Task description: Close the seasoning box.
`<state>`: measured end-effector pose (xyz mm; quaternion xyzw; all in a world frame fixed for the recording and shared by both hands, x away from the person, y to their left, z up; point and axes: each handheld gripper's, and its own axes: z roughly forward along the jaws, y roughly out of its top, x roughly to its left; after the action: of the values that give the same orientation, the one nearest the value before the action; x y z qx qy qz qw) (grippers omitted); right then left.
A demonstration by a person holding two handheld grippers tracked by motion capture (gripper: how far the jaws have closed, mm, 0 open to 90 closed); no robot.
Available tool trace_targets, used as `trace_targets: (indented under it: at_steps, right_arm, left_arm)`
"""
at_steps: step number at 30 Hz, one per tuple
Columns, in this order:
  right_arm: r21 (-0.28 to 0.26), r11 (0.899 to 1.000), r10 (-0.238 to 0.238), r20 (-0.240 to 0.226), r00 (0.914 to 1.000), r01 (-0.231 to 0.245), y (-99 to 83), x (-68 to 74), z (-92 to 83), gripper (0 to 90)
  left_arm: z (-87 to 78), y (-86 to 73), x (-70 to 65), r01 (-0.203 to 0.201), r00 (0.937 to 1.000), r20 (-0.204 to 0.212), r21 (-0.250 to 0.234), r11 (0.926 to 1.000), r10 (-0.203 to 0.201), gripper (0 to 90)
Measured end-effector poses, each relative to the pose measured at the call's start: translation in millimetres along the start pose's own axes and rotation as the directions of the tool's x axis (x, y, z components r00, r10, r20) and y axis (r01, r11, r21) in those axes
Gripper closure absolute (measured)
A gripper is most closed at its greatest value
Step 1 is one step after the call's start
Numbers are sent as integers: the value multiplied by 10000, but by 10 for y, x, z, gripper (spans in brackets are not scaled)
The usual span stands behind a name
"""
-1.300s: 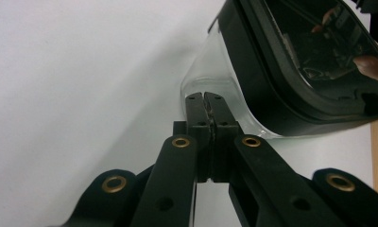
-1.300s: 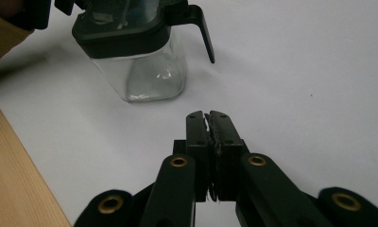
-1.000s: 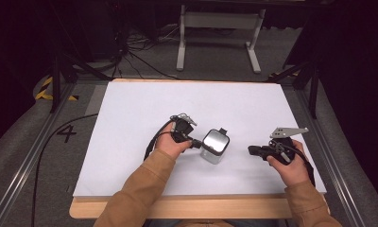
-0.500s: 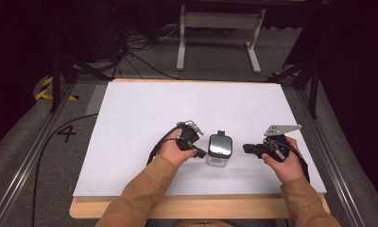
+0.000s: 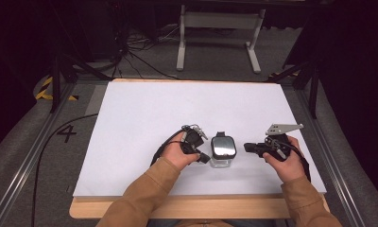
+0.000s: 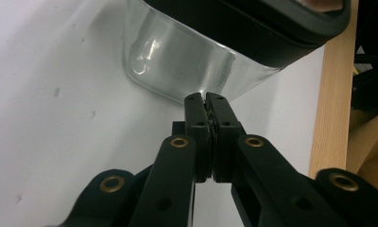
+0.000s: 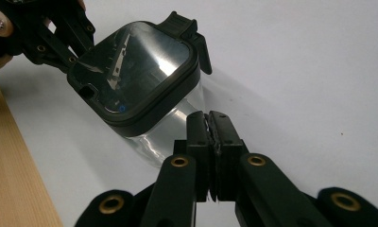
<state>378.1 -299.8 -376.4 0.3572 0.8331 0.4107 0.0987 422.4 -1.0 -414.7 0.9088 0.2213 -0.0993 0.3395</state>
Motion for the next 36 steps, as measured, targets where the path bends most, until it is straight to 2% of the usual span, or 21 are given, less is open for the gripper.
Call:
trace_targets:
  at_steps: [4,7,8,11,13,14,15,16,17,20,23,24,25,26,28,32,33,36]
  right_arm:
    - [-181,9998,34,128,9999,-31,14,-8,-57,881]
    - [-342,9994,69,226,9997,-61,20,-18,-112,880]
    - [-382,9992,92,252,9996,-82,21,-23,-129,880]
    - [-499,9986,173,344,9993,-156,20,-44,-168,874]
    - [-558,9983,195,386,9991,-174,17,-59,-184,871]
    - [-583,9981,205,404,9990,-181,20,-76,-203,871]
    - [-614,9980,198,424,9989,-172,23,-84,-211,868]
    - [-655,9977,213,463,9987,-182,29,-95,-224,865]
    - [-715,9972,231,482,9986,-196,33,-108,-236,862]
    - [-821,9962,343,568,9978,-295,44,-151,-279,846]
    - [-915,9951,419,618,9972,-362,57,-197,-309,807]
    - [-915,9951,419,618,9972,-362,57,-197,-309,807]
    - [-1039,9938,464,687,9966,-391,68,-234,-326,764]
    - [-1039,9938,464,687,9966,-391,68,-234,-326,764]
    - [-1187,9924,444,894,9950,-336,82,-276,-339,739]
    - [-1395,9893,561,1021,9932,-416,120,-336,-364,700]
    - [-1420,9889,582,1055,9927,-429,124,-352,-373,694]
    - [-1453,9883,656,1234,9902,-474,108,-399,-387,676]
  left_arm:
    - [-204,6,23,-154,9989,-452,-498,9986,132,859]
    - [-399,-9,39,-106,9962,-875,-1039,9945,14,843]
    - [-475,-21,47,-69,9942,-1069,-1294,9916,-71,840]
    - [-630,-51,71,-15,9871,-1583,-1658,9862,-251,799]
    - [-769,-89,105,26,9838,-1752,-1954,9807,-375,799]
    - [-769,-89,105,26,9838,-1752,-1954,9807,-375,788]
    - [-852,-115,111,83,9800,-1926,-2148,9766,-507,782]
    - [-896,-135,116,61,9765,-2091,-2195,9756,-532,777]
    - [-896,-135,116,61,9765,-2091,-2195,9756,-532,774]
    - [-1061,-226,138,98,9668,-2446,-2524,9676,-736,762]
    - [-1154,-296,158,93,9571,-2781,-2526,9675,-818,741]
    - [-1154,-296,158,93,9571,-2781,-2526,9675,-818,734]
    - [-1184,-344,176,95,9530,-2913,-2461,9692,-834,727]
    - [-1184,-344,176,95,9530,-2913,-2461,9692,-834,721]
    - [-1218,-401,195,158,9489,-3021,-2433,9698,-912,715]
    - [-1279,-501,217,316,9413,-3175,-2549,9664,-1145,705]
    - [-1303,-521,230,334,9392,-3232,-2507,9675,-1162,701]
    - [-1350,-575,278,431,9350,-3294,-2625,9640,-1315,691]
